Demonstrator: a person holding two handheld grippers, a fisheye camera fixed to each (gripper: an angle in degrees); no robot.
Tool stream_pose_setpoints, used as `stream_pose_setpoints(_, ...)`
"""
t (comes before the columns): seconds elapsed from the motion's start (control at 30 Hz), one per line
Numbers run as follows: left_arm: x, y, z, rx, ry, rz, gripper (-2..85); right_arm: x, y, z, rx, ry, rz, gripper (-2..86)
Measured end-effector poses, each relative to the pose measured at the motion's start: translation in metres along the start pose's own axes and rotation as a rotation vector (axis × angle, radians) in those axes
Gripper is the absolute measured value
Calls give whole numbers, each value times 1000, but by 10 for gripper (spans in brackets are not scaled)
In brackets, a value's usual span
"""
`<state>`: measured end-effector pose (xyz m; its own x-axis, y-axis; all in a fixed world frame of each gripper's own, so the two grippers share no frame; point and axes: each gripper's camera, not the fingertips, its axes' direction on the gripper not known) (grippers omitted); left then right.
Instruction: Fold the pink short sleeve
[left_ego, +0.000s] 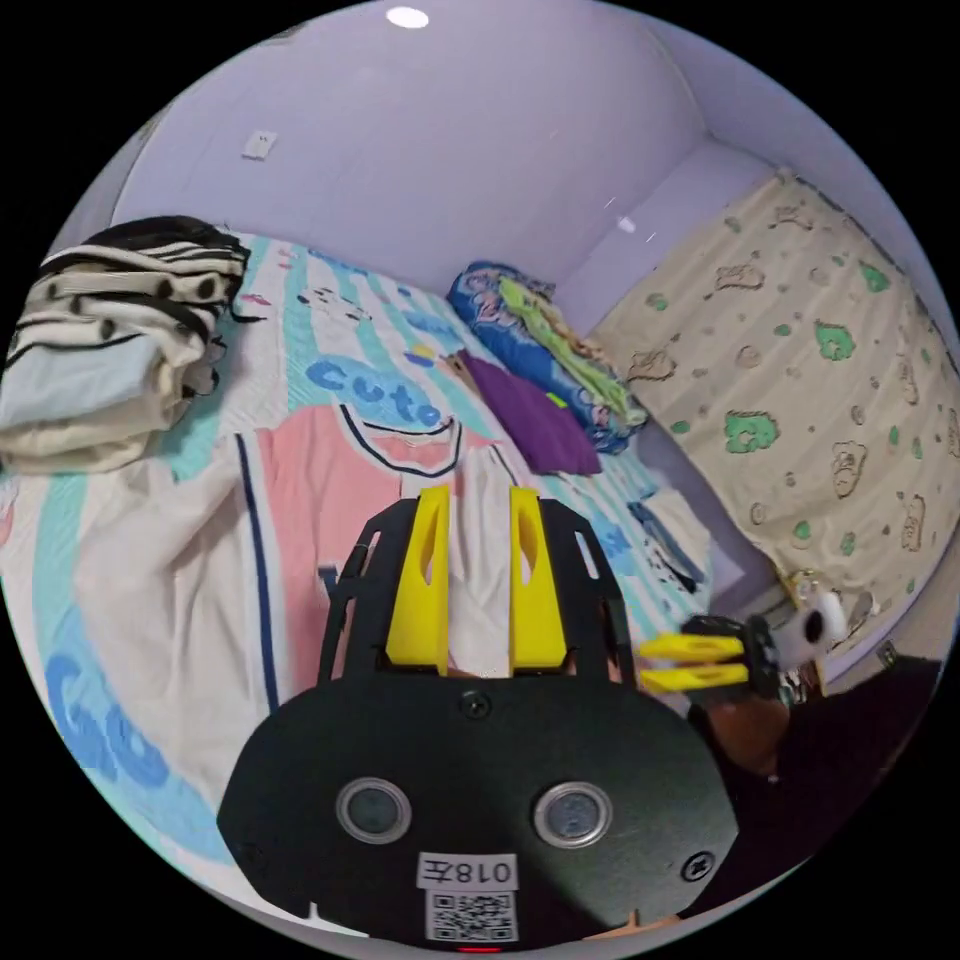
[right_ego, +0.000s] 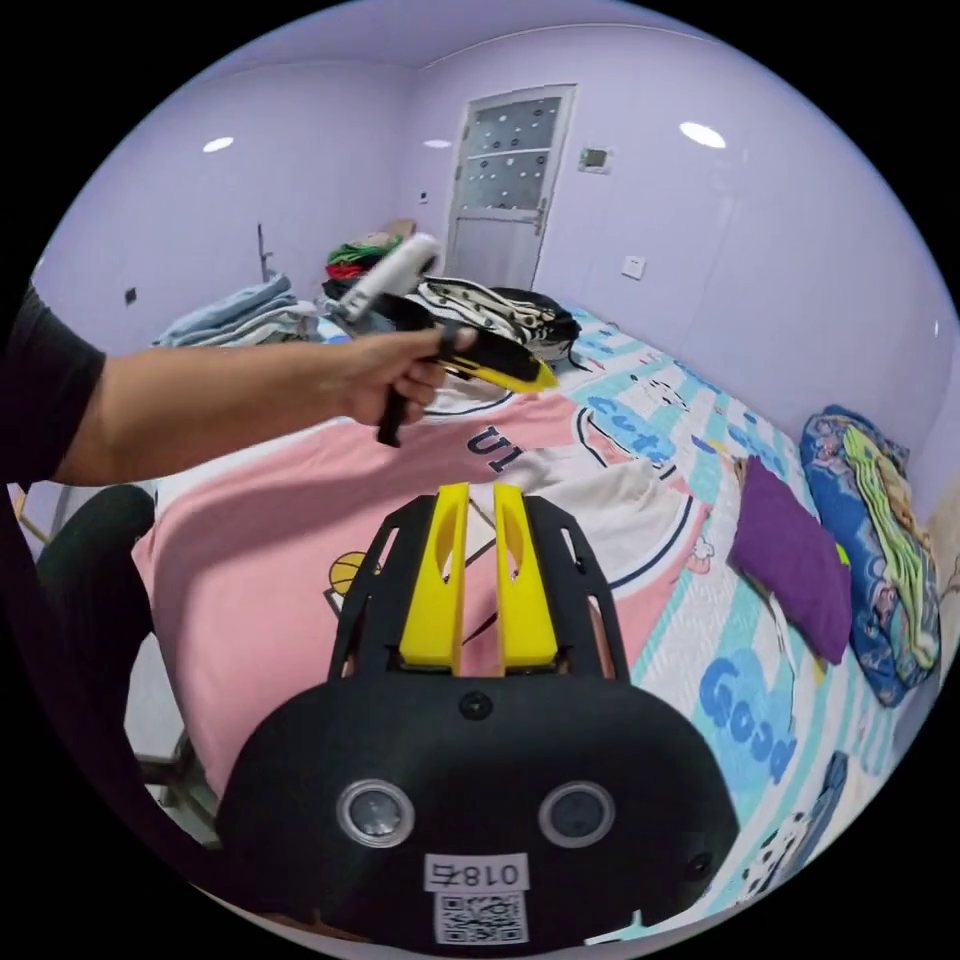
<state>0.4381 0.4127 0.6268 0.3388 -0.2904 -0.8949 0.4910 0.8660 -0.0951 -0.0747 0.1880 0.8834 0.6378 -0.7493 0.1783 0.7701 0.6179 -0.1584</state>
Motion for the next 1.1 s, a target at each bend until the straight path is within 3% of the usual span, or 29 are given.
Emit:
stream_pose_setpoints(0.1,12,-42,68,-76,-176,40,98,12,10,1,-17,-6,53,52)
stream_pose_setpoints(0.23,23,-55,149,-318,-375,57,96,26,18,0,-5,-44,107,50)
stream_pose_setpoints(0.37,56,-50,144,-228,-495,119,8,39,26,-7,26,-38,144,46)
stream_pose_setpoints(0.57,91,-27,87,81,-689,151,-5,52,34,-12,38,-46,192,30)
stream_pose_setpoints(0.7,50,-32,84,-29,-640,-24,17,52,30,-10,9,-44,185,31)
stream_pose_setpoints(0.8,24,-38,59,-69,-513,-153,93,54,25,-9,-15,-38,196,40)
stream_pose_setpoints(0.93,38,-6,-64,91,-379,-140,112,60,15,-11,12,-61,228,45)
stream_pose_setpoints(1.1,62,119,-201,16,-395,-168,114,64,-33,20,39,-256,233,63)
